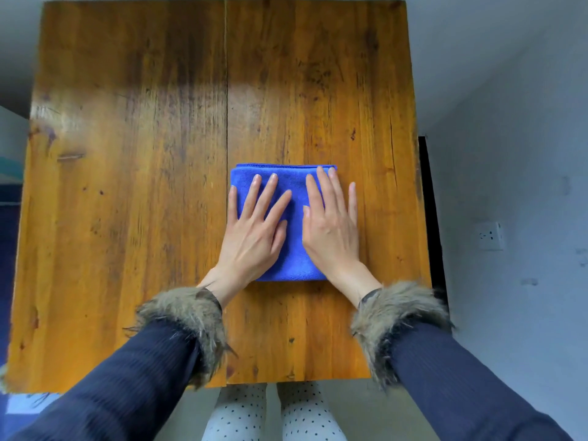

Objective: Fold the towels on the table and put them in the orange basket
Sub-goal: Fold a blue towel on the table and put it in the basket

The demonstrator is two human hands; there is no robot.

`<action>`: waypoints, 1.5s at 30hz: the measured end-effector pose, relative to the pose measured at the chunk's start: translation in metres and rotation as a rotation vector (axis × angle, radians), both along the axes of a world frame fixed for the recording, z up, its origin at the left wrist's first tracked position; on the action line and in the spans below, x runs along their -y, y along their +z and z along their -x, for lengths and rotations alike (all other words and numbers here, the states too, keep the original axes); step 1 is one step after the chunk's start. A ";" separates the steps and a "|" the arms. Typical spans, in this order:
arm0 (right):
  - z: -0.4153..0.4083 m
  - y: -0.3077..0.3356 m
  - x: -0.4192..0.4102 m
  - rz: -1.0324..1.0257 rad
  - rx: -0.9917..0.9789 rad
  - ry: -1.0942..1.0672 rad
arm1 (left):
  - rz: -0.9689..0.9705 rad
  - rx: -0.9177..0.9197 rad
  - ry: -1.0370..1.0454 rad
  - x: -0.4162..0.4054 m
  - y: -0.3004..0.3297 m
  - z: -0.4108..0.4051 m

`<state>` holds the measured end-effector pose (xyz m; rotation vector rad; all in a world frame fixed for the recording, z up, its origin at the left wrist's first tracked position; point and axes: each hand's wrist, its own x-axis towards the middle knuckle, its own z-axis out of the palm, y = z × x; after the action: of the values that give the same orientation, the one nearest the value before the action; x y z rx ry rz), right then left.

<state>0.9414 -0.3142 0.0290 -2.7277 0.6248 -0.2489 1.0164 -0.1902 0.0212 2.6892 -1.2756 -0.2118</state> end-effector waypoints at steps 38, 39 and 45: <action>0.000 0.016 0.028 -1.076 -0.325 -0.675 | 0.325 -1.021 0.900 -0.032 0.021 -0.035; 0.001 0.016 0.029 -1.058 -0.312 -0.662 | 0.316 -1.017 0.889 -0.031 0.022 -0.035; 0.010 0.026 0.033 -1.179 -0.252 -0.490 | 0.471 -1.181 0.919 -0.034 0.035 -0.024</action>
<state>0.9312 -0.3475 0.0553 -1.4573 1.0616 0.2896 1.0409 -0.1563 0.0558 1.8313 0.2348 -0.9783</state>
